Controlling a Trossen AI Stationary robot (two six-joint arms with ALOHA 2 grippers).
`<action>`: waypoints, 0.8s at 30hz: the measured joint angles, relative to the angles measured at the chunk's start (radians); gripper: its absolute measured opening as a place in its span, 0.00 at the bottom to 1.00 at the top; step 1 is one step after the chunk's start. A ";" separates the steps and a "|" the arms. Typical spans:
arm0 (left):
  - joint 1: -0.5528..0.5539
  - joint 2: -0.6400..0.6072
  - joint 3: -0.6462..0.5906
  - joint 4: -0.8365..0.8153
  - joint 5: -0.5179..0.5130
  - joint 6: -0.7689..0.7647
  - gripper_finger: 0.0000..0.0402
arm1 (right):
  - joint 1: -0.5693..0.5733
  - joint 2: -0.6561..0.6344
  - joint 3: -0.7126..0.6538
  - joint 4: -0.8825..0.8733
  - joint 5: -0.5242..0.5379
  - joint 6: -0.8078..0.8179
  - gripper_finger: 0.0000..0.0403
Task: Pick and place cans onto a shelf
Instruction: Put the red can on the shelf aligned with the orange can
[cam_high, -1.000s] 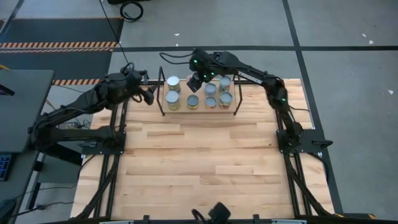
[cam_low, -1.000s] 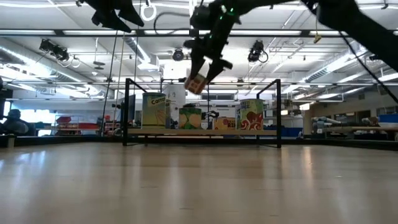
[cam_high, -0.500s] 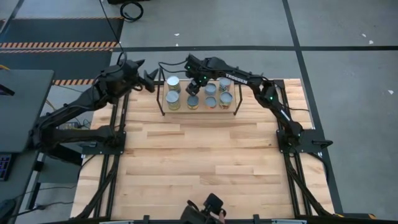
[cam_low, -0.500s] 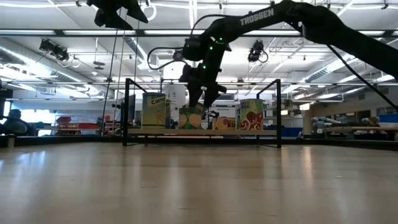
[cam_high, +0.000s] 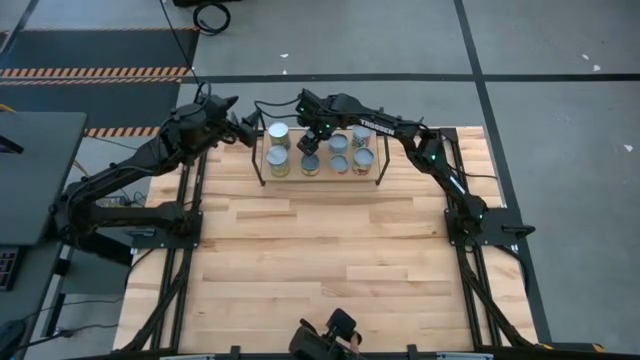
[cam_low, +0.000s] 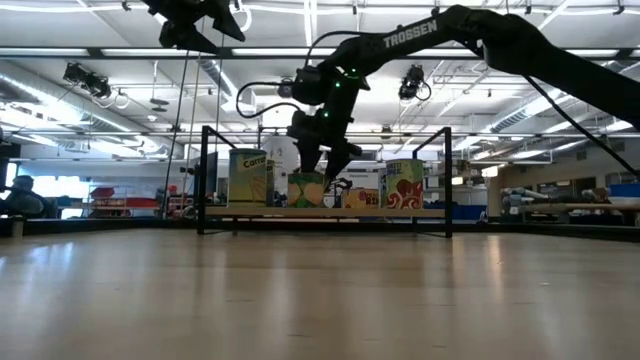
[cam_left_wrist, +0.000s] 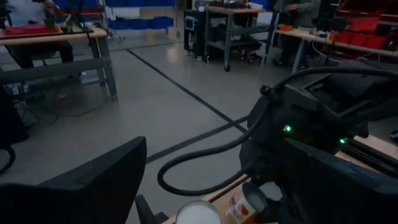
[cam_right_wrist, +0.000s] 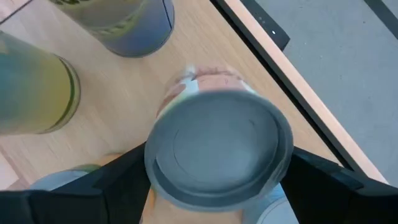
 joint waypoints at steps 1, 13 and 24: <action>0.000 0.000 0.000 0.005 0.000 0.004 0.94 | 0.000 0.000 0.000 0.001 0.000 0.000 0.82; 0.000 0.000 0.000 0.004 0.000 0.037 0.94 | -0.001 0.000 0.000 0.069 -0.001 0.004 0.82; 0.000 0.000 0.000 -0.004 0.000 0.055 0.94 | -0.001 0.000 0.000 0.108 -0.002 0.016 0.83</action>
